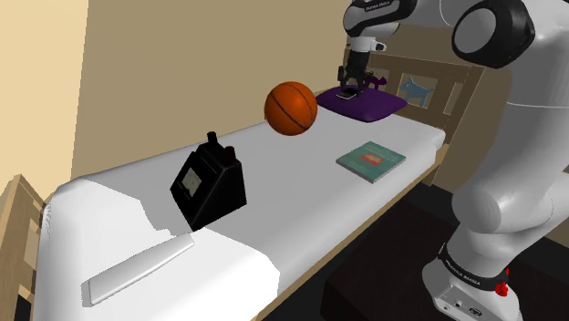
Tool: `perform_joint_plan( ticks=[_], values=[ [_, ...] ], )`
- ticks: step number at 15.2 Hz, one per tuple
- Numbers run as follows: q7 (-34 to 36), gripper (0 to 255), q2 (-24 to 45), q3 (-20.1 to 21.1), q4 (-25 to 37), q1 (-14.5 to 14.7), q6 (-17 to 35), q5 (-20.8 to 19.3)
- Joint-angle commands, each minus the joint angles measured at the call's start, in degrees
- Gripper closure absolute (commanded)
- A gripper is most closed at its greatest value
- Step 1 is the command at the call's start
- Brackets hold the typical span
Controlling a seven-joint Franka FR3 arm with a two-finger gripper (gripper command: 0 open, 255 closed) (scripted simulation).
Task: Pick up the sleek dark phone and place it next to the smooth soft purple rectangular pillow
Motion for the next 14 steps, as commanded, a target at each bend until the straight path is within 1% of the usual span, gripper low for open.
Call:
perform_joint_plan(
  ticks=[1, 3, 14],
  values=[
    [-2.6, 255, 0.9, -0.9, 1.3, -1.6, -0.5, 0.3],
    [-4.5, 255, 2.0, -1.6, 2.9, -2.8, -1.1, 0.5],
    [-4.9, 255, 2.5, -1.6, -4.9, -2.7, 7.1, 0.6]
  ],
)
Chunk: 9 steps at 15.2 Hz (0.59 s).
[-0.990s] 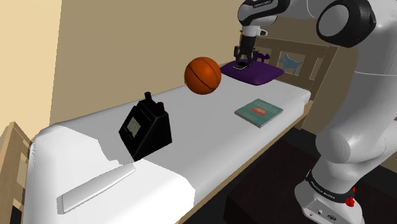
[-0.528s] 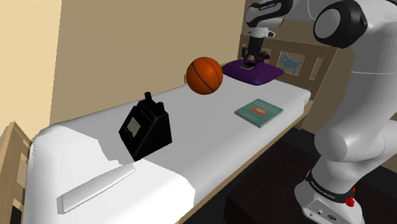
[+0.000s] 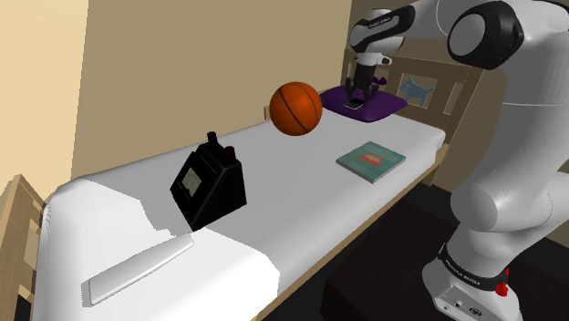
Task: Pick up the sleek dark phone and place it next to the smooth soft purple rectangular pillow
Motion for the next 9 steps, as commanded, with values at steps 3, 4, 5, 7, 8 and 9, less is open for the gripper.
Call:
perform_joint_plan(
  ticks=[3, 4, 5, 7, 8, 9],
  values=[
    [-0.2, 255, 0.3, 0.0, -2.8, 0.0, 3.1, 0.1],
    [-0.2, 255, 0.5, 0.0, -3.3, 0.0, 3.8, 0.1],
    [-0.2, 255, 0.6, 0.0, -3.9, 0.0, 4.5, 0.1],
    [-0.3, 255, 1.0, 0.0, -4.9, 0.0, 5.9, 0.1],
    [-0.4, 255, 1.2, 0.0, -5.4, 0.0, 6.6, 0.1],
    [-0.4, 255, 1.4, 0.0, -5.9, 0.0, 7.3, 0.1]
  ],
)
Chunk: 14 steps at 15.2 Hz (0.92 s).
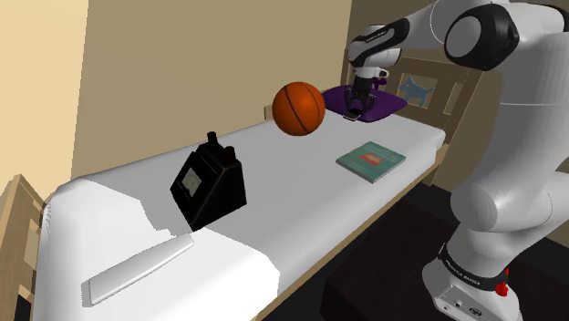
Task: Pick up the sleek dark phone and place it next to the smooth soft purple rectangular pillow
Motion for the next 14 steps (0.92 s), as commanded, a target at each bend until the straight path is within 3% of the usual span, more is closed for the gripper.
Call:
perform_joint_plan(
  ticks=[1, 14],
  values=[
    [0.0, 255, 0.3, 0.0, -1.2, 0.0, 1.6, 0.0],
    [-0.5, 255, 4.2, 0.1, -6.1, 0.1, 10.3, 0.2]
  ],
)
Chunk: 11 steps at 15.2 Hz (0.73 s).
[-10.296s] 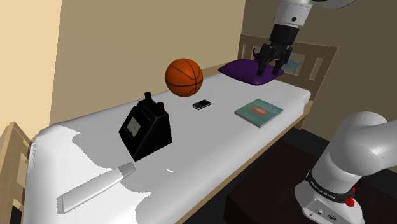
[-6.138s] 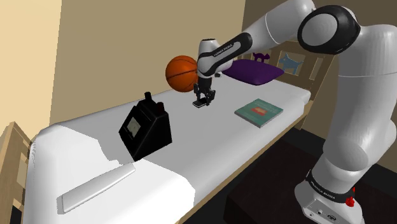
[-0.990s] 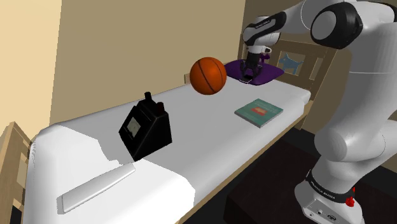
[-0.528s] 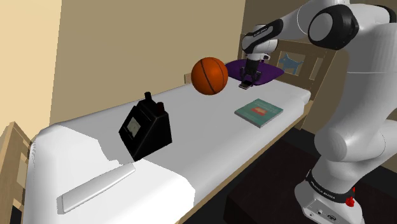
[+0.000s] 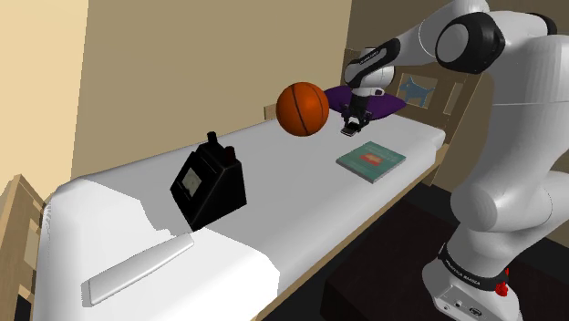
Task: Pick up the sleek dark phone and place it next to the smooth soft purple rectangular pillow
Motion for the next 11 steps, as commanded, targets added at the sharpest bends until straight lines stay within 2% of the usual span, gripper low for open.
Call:
perform_joint_plan(
  ticks=[1, 7, 8, 11],
  values=[
    [-0.1, 255, 0.3, 0.0, -0.7, 0.0, 0.9, 0.0],
    [-0.1, 255, 0.3, 0.0, -0.6, 0.0, 0.9, 0.0],
    [-0.1, 0, 0.3, 0.0, -0.6, 0.0, 0.9, 0.0],
    [-0.1, 0, 0.3, 0.0, -0.6, 0.0, 0.9, 0.0]
  ],
)
